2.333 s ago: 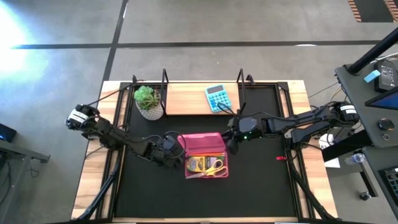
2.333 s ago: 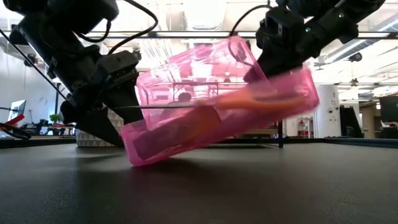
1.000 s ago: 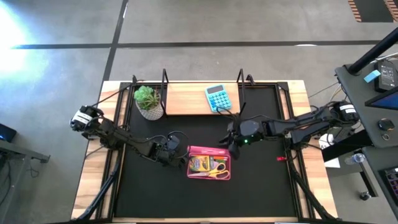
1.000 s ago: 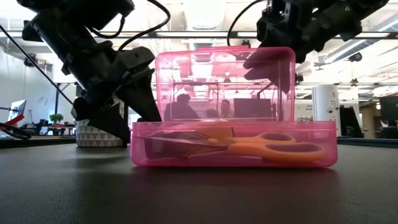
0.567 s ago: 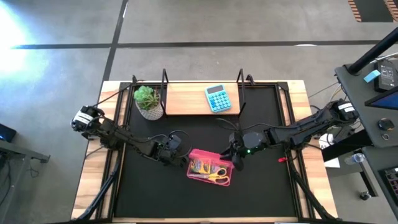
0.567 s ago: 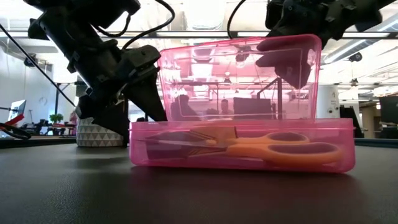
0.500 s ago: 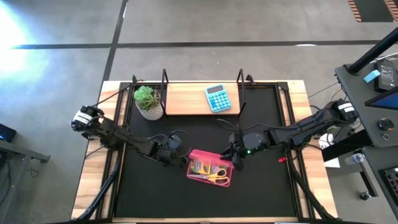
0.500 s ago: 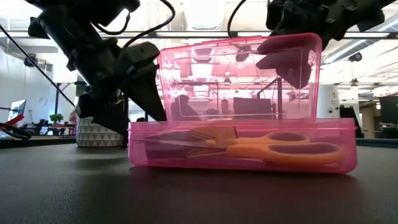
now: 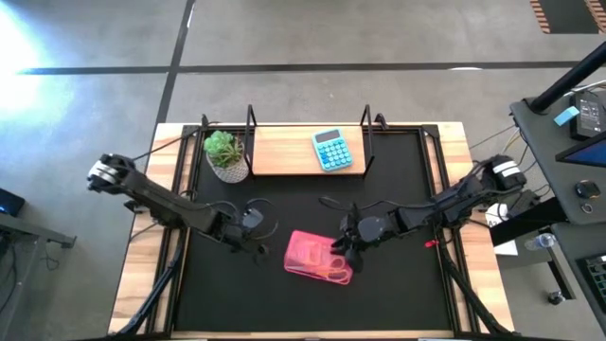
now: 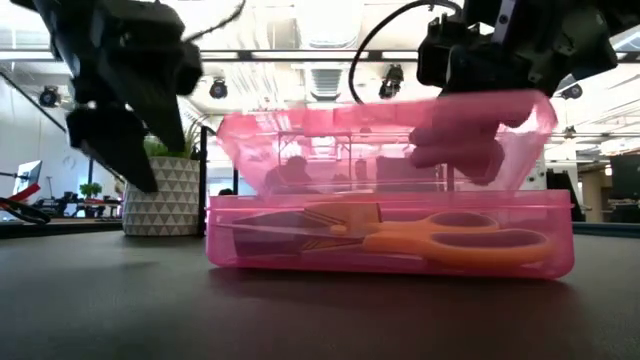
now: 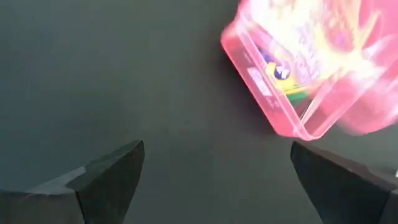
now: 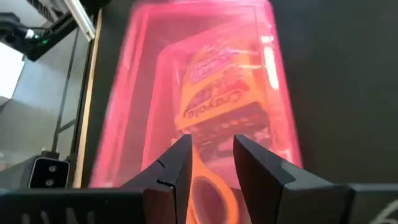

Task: Pack school essentials
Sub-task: Close the red supply box

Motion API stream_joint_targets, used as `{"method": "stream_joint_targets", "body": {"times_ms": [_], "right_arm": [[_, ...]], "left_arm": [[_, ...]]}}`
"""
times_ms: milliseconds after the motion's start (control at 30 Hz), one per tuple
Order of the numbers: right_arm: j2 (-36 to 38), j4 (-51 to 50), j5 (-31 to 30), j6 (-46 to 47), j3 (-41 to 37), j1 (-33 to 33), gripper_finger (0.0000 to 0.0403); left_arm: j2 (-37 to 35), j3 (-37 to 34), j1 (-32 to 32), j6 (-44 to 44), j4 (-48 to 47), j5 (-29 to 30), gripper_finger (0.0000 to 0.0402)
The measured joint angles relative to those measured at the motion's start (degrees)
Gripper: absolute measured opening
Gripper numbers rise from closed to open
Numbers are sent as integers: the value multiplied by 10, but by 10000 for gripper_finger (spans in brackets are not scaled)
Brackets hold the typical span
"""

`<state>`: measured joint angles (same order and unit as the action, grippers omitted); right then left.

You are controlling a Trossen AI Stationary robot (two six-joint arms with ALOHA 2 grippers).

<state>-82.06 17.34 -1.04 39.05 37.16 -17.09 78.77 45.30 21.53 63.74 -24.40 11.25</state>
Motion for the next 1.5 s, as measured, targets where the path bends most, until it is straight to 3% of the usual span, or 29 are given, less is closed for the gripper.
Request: {"method": "stream_joint_targets", "body": {"times_ms": [133,333,500,700,1067,1500], "right_arm": [[-28,16,0,0,12,-14,109],[-68,19,0,-1,36,-32,109],[-92,21,0,-7,55,-39,109],[-97,17,-1,-21,63,-39,109],[-92,7,-6,-38,63,-27,109],[-90,-3,-18,-7,94,-26,109]], "left_arm": [[-65,0,0,20,-16,49,389],[-88,8,0,-13,106,116,389],[-32,15,5,-43,206,117,389],[66,44,33,-36,247,87,389],[185,113,72,-25,245,90,389],[207,143,71,-48,153,108,389]]}}
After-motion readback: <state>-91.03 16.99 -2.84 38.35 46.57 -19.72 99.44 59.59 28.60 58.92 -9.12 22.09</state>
